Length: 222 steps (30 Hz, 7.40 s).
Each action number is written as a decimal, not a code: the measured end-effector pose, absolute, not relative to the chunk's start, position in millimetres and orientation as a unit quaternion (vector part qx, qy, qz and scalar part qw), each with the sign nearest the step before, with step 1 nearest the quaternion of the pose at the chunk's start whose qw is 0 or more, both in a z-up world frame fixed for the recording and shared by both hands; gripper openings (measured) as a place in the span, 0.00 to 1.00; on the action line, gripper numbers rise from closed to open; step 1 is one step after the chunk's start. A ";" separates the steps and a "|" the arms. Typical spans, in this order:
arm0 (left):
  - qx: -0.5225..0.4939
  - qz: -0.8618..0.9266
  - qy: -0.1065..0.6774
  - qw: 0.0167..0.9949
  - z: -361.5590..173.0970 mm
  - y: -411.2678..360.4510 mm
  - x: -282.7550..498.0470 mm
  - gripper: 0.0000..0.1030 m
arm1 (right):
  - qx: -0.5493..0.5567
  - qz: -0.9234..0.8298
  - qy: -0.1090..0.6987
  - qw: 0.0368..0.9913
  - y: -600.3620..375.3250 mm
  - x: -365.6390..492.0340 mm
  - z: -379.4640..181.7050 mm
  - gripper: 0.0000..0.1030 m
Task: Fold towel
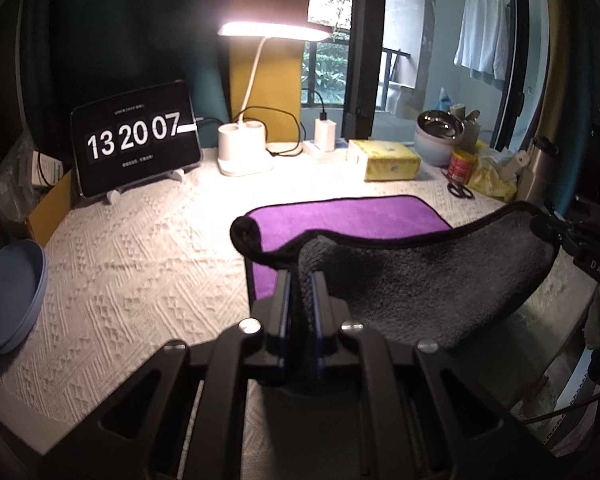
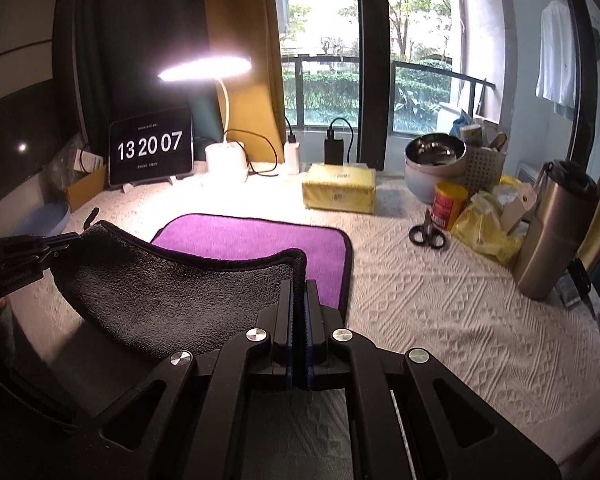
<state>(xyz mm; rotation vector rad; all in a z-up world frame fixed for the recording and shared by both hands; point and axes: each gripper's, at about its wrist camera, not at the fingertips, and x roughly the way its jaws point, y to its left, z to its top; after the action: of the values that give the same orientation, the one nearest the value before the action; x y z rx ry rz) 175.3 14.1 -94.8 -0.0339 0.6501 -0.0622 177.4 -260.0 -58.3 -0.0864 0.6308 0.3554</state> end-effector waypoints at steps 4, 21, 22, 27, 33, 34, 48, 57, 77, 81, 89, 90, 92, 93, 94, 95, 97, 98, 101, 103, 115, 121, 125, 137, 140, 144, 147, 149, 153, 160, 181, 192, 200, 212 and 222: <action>-0.020 -0.029 0.313 0.949 -88.9 15.9 181.4 0.10 | -0.043 0.174 0.302 0.936 -259.1 185.0 -53.7 0.05; -0.023 -0.025 0.296 0.955 -74.1 18.6 211.9 0.10 | -0.042 0.177 0.289 0.940 -258.4 220.3 -46.2 0.05; -0.023 -0.025 0.295 0.955 -73.9 18.8 213.4 0.10 | -0.042 0.177 0.289 0.940 -258.0 222.8 -46.0 0.05; -0.024 -0.024 0.293 0.955 -73.3 20.1 223.6 0.10 | -0.043 0.179 0.288 0.940 -257.4 233.8 -45.9 0.05; -0.025 -0.023 0.293 0.955 -73.0 21.5 232.8 0.10 | -0.043 0.179 0.288 0.940 -256.9 241.0 -46.8 0.05; -0.026 -0.023 0.294 0.955 -72.4 21.4 233.8 0.10 | -0.043 0.179 0.288 0.940 -257.0 240.7 -46.9 0.05; -0.024 -0.020 0.290 0.957 -78.4 26.6 269.9 0.10 | -0.040 0.181 0.291 0.939 -250.7 275.2 -56.3 0.05; -0.027 -0.020 0.292 0.956 -87.9 29.2 288.1 0.10 | -0.039 0.179 0.296 0.937 -247.2 298.5 -64.3 0.05; -0.025 -0.015 0.312 0.950 -115.3 33.0 327.4 0.10 | -0.033 0.177 0.319 0.931 -245.1 337.7 -90.8 0.05; -0.023 -0.012 0.320 0.947 -123.2 33.3 336.1 0.10 | -0.039 0.169 0.329 0.928 -242.8 345.3 -101.0 0.05; -0.026 -0.012 0.347 0.937 -142.1 34.5 350.5 0.10 | -0.044 0.160 0.360 0.918 -242.8 360.7 -123.4 0.05; -0.027 -0.012 0.350 0.936 -144.1 34.3 351.7 0.10 | -0.043 0.158 0.364 0.917 -243.3 362.4 -126.0 0.05; -0.029 -0.012 0.356 0.934 -146.9 35.0 353.2 0.11 | -0.043 0.156 0.370 0.915 -243.4 364.8 -129.7 0.05; -0.029 -0.012 0.359 0.933 -148.4 35.2 354.1 0.11 | -0.044 0.155 0.373 0.914 -243.4 365.6 -131.3 0.05; -0.030 -0.012 0.361 0.932 -149.6 35.3 355.0 0.12 | -0.045 0.153 0.375 0.913 -243.3 366.2 -132.5 0.05; -0.030 -0.012 0.363 0.931 -150.9 35.5 355.9 0.12 | -0.047 0.151 0.378 0.912 -243.0 366.7 -133.7 0.05; -0.032 -0.012 0.371 0.928 -154.5 36.1 358.1 0.12 | -0.051 0.149 0.382 0.911 -242.4 367.6 -135.1 0.05; -0.033 -0.011 0.375 0.927 -156.2 36.7 359.3 0.12 | -0.052 0.148 0.383 0.910 -242.0 368.3 -135.7 0.05; -0.032 -0.004 0.387 0.921 -161.1 37.6 362.7 0.14 | -0.055 0.144 0.390 0.908 -241.3 370.5 -138.3 0.05; -0.031 0.000 0.394 0.918 -163.8 37.7 364.2 0.17 | -0.059 0.140 0.397 0.905 -240.2 371.8 -140.3 0.05; -0.046 0.026 0.391 0.919 -155.7 42.3 357.2 0.63 | -0.054 0.123 0.417 0.899 -243.4 367.6 -136.6 0.30; -0.043 0.015 0.384 0.922 -147.9 37.4 344.0 0.64 | -0.048 0.123 0.410 0.902 -242.2 358.2 -125.5 0.31; -0.045 0.015 0.379 0.924 -142.0 38.3 335.3 0.66 | -0.047 0.123 0.406 0.904 -241.6 350.2 -118.0 0.31; -0.042 0.012 0.358 0.933 -119.8 37.6 304.1 0.70 | -0.045 0.127 0.388 0.912 -239.0 322.9 -94.7 0.31; -0.040 0.012 0.352 0.935 -114.6 36.7 295.8 0.70 | -0.045 0.127 0.383 0.914 -238.7 315.9 -88.9 0.31; -0.041 0.009 0.345 0.938 -107.2 36.6 284.2 0.70 | -0.045 0.127 0.377 0.916 -238.8 304.7 -81.1 0.31; -0.044 0.006 0.340 0.939 -101.9 36.4 275.7 0.70 | -0.044 0.128 0.373 0.918 -239.2 296.4 -76.1 0.31; -0.044 0.004 0.337 0.941 -98.7 36.0 270.3 0.70 | -0.043 0.128 0.371 0.919 -239.5 291.7 -73.3 0.31; -0.044 0.001 0.331 0.943 -92.9 34.6 259.9 0.70 | -0.044 0.128 0.366 0.921 -239.4 279.6 -66.0 0.31; -0.045 -0.005 0.322 0.946 -84.7 31.3 241.1 0.70 | -0.043 0.127 0.358 0.924 -240.9 260.0 -56.4 0.31; -0.049 -0.016 0.301 0.952 -69.9 23.4 188.8 0.71 | -0.048 0.122 0.338 0.932 -245.9 204.4 -35.8 0.31; -0.055 -0.027 0.291 0.955 -63.9 17.6 160.5 0.71 | -0.052 0.119 0.328 0.936 -248.9 172.5 -27.0 0.31; -0.056 -0.036 0.285 0.956 -63.4 14.1 137.8 0.71 | -0.056 0.118 0.322 0.938 -248.6 149.1 -23.8 0.31; -0.050 -0.042 0.284 0.957 -65.4 13.2 101.9 0.71 | -0.053 0.115 0.319 0.939 -245.6 112.0 -25.8 0.31; -0.049 -0.032 0.283 0.957 -58.0 13.8 68.6 0.71 | -0.050 0.108 0.299 0.947 -250.3 76.7 -12.0 0.31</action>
<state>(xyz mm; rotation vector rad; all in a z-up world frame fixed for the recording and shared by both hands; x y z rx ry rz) 68.6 13.8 -58.0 -0.0985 0.5740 -0.0644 76.7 -250.3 -12.0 -0.1022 0.6079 0.2195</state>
